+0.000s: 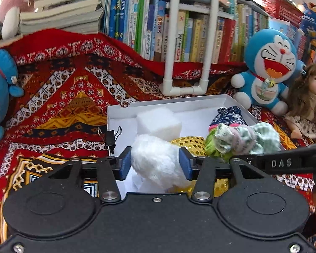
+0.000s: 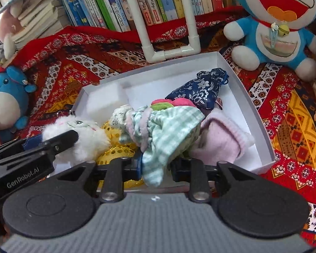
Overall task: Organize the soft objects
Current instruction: 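Open the left tool to drop the plush while the right tool releases the scrunchie, then move the left tool to the blue face-mask packet while the right tool reaches the purple plush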
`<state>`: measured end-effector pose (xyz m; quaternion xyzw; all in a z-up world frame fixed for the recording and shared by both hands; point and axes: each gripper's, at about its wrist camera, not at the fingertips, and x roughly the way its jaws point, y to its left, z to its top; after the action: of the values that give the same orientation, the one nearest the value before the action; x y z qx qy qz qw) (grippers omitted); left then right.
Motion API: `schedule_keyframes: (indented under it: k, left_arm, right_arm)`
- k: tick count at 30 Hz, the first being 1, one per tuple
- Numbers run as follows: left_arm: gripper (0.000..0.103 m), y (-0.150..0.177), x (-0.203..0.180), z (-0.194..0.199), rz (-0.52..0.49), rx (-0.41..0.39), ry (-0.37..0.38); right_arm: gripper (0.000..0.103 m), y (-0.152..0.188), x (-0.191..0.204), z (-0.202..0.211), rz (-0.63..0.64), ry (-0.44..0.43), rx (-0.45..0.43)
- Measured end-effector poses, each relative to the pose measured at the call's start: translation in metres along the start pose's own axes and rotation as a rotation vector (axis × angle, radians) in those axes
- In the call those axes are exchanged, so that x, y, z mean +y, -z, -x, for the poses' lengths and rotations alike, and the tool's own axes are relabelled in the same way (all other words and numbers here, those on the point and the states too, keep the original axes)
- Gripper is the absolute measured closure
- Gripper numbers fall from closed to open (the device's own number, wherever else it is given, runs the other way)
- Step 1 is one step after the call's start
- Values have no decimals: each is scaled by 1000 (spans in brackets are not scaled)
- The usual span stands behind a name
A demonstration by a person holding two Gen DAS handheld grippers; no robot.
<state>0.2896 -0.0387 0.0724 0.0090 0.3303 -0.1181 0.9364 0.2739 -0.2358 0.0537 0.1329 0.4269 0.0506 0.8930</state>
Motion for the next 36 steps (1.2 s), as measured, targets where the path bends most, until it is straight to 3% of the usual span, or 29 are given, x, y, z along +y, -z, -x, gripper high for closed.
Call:
schedule_keyframes:
  k: [2, 6, 14, 22, 29, 36]
  left_arm:
    - [48, 3, -2, 9, -11, -11, 0]
    - [36, 8, -5, 31, -33, -47, 16]
    - [29, 28, -3, 69, -90, -78, -6]
    - [29, 51, 10, 76, -93, -17, -50]
    - [29, 65, 25, 66, -27, 78, -60]
    - [29, 70, 30, 58, 15, 115, -46]
  right_arm:
    - [44, 1, -1, 8, 3, -19, -3]
    - [40, 6, 1, 25, 20, -38, -7]
    - [32, 24, 5, 50, 40, -95, 31]
    - [31, 34, 6, 54, 36, -113, 56]
    - [30, 40, 4, 47, 15, -116, 88]
    - [28, 43, 10, 39, 29, -110, 110]
